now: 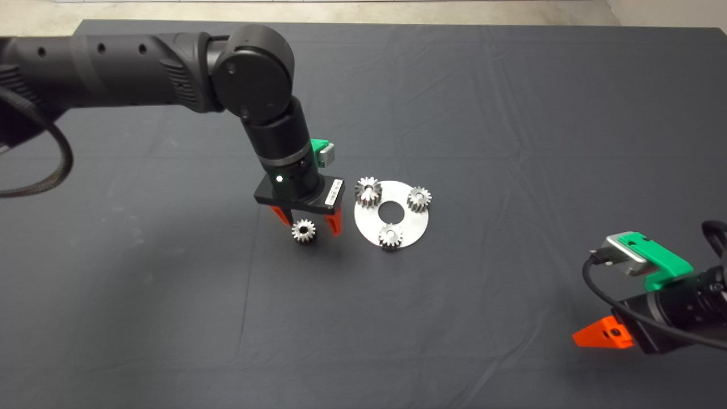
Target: Remove an incorrectly installed larger gear and replace it with the correct smaller gear
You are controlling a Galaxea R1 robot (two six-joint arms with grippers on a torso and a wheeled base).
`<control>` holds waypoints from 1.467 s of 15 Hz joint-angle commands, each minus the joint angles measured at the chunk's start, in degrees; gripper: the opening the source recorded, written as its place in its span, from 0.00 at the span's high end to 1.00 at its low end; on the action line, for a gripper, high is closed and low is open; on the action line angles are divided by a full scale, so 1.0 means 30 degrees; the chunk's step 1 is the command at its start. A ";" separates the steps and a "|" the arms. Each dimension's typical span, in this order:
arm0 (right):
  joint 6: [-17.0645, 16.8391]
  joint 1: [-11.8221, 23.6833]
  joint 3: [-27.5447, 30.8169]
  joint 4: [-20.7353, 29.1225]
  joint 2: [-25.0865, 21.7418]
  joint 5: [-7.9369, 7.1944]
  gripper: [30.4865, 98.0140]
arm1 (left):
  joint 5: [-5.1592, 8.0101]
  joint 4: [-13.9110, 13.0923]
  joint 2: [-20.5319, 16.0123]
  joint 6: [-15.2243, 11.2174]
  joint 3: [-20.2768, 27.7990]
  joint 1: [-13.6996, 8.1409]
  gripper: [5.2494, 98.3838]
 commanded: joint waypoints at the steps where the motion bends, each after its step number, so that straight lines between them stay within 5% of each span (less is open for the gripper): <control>1: -0.0032 0.0203 0.0031 0.0595 -0.0082 0.0044 0.00 | 0.0172 -0.0126 0.0052 0.0089 0.0192 -0.0440 0.32; 9: 0.0098 0.0203 0.0020 0.0566 0.0399 0.0019 0.00 | 0.0143 0.0079 0.0589 0.0060 0.0059 -0.0352 0.20; 14: 0.0088 0.0173 0.0004 0.0595 0.0399 0.0019 0.00 | 0.0084 0.1224 0.0285 0.0234 -0.0366 -0.0233 0.10; 18: 0.0115 0.0232 0.0002 0.0595 0.0399 0.0019 0.00 | 0.0113 0.1212 0.0345 0.1574 -0.1961 -0.0147 0.04; 22: 0.0115 0.0232 0.0002 0.0595 0.0399 0.0019 0.00 | 0.0084 0.1306 0.0320 0.2374 -0.2848 0.0871 0.01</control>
